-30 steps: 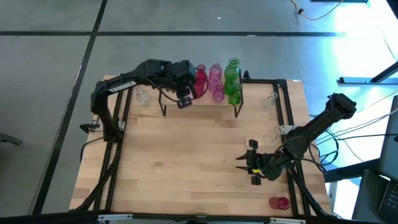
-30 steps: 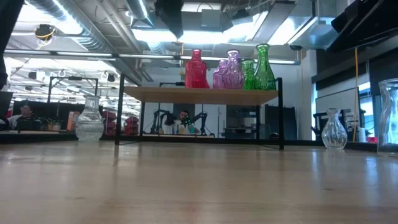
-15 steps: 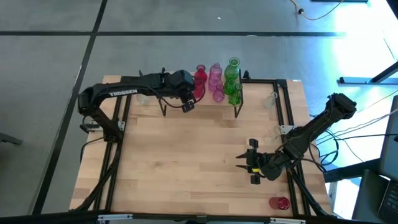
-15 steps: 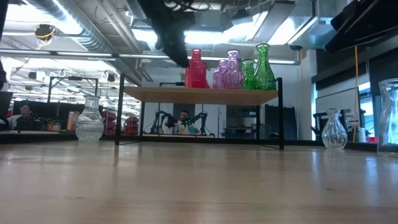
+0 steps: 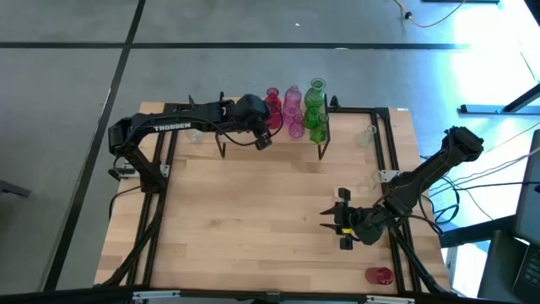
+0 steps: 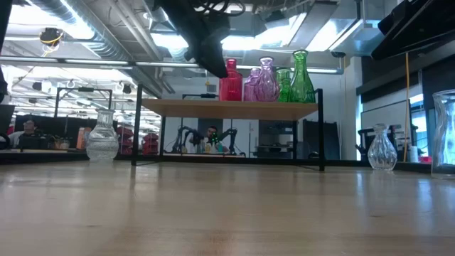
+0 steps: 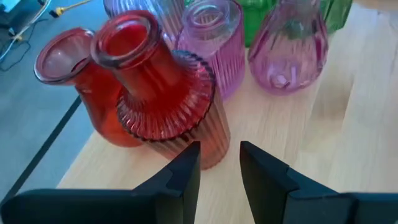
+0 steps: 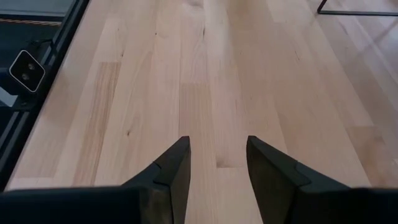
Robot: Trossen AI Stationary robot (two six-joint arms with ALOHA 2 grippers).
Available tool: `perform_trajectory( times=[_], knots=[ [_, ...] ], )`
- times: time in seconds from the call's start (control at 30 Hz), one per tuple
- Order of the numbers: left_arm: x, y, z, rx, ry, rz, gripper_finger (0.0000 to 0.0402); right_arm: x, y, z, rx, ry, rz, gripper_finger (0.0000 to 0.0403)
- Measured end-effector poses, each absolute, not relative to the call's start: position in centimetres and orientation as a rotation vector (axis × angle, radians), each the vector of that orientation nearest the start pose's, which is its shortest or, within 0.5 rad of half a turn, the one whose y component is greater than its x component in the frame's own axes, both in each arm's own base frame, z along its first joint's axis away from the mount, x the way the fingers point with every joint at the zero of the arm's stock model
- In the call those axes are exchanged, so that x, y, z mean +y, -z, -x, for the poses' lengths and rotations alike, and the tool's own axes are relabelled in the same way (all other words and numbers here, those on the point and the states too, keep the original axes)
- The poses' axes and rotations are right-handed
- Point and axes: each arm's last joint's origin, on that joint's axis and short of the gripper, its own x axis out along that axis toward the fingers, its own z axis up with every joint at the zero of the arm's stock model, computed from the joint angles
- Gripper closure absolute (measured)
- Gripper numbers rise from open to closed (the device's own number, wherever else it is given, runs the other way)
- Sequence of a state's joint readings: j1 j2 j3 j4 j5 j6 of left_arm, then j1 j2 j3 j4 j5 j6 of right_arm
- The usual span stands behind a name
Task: Sort vases onto shelf
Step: Put the left red vase on the shelf aligned with the other red vase, then put the red vase on the shelf aligned with the other red vases
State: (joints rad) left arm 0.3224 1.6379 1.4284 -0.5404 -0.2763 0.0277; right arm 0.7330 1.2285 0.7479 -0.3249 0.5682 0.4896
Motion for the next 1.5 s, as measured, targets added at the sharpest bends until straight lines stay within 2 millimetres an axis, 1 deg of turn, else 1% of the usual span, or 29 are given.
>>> perform_trajectory(
  times=[0.13,0.2,0.33,0.43,0.53,0.6,0.7,0.77,0.83,0.87,0.93,1.03,1.13,1.3,1.37,1.5],
  knots=[
    [12.3,-30.9,-33.8,0.764,-0.567,0.010,0.0296,14.9,-22.6,-18.9,0.654,0.004,0.017,0.0262],
    [11.9,-31.0,-34.0,0.758,-0.554,0.007,0.0296,14.9,-22.6,-18.9,0.654,0.003,0.017,0.0262],
    [10.3,-31.1,-34.6,0.744,-0.500,-0.030,0.0296,14.9,-22.6,-18.9,0.654,-0.003,0.036,0.0262],
    [8.5,-31.5,-34.7,0.738,-0.453,-0.052,0.0296,14.9,-22.6,-18.9,0.654,-0.004,0.040,0.0262],
    [6.2,-32.1,-34.9,0.699,-0.395,-0.080,0.0296,14.9,-22.6,-18.9,0.654,-0.004,0.040,0.0262],
    [4.4,-31.5,-35.3,0.664,-0.354,-0.112,0.0296,14.9,-22.6,-18.9,0.653,-0.004,0.039,0.0262],
    [1.4,-29.9,-34.9,0.619,-0.304,-0.149,0.0296,15.0,-22.7,-19.0,0.637,-0.010,0.024,0.0262],
    [-0.7,-29.1,-34.7,0.522,-0.258,-0.154,0.0296,15.2,-22.9,-19.1,0.622,-0.024,0.004,0.0262],
    [-3.0,-27.5,-34.0,0.485,-0.193,-0.152,0.0296,15.4,-23.1,-19.3,0.606,-0.055,-0.018,0.0262],
    [-4.2,-27.0,-34.0,0.437,-0.154,-0.143,0.0296,15.4,-23.4,-19.3,0.598,-0.066,-0.010,0.0262],
    [-6.5,-25.4,-33.3,0.413,-0.088,-0.151,0.0296,15.6,-24.0,-19.5,0.596,-0.091,0.000,0.0262],
    [-9.6,-24.1,-32.4,0.346,-0.012,-0.150,0.0296,16.2,-25.9,-19.7,0.591,-0.160,-0.032,0.0262],
    [-12.2,-22.8,-31.5,0.325,0.024,-0.143,0.0296,17.2,-28.0,-19.7,0.574,-0.224,-0.062,0.0262],
    [-15.7,-21.9,-30.5,0.298,0.057,-0.134,0.0296,19.2,-30.5,-19.2,0.620,-0.276,-0.046,0.0262],
    [-16.7,-21.5,-30.3,0.295,0.076,-0.133,0.0296,20.3,-31.3,-19.1,0.661,-0.277,-0.054,0.0262],
    [-18.1,-21.1,-30.1,0.265,0.101,-0.076,0.0296,22.5,-32.0,-18.9,0.789,-0.277,-0.093,0.0262]
  ],
)
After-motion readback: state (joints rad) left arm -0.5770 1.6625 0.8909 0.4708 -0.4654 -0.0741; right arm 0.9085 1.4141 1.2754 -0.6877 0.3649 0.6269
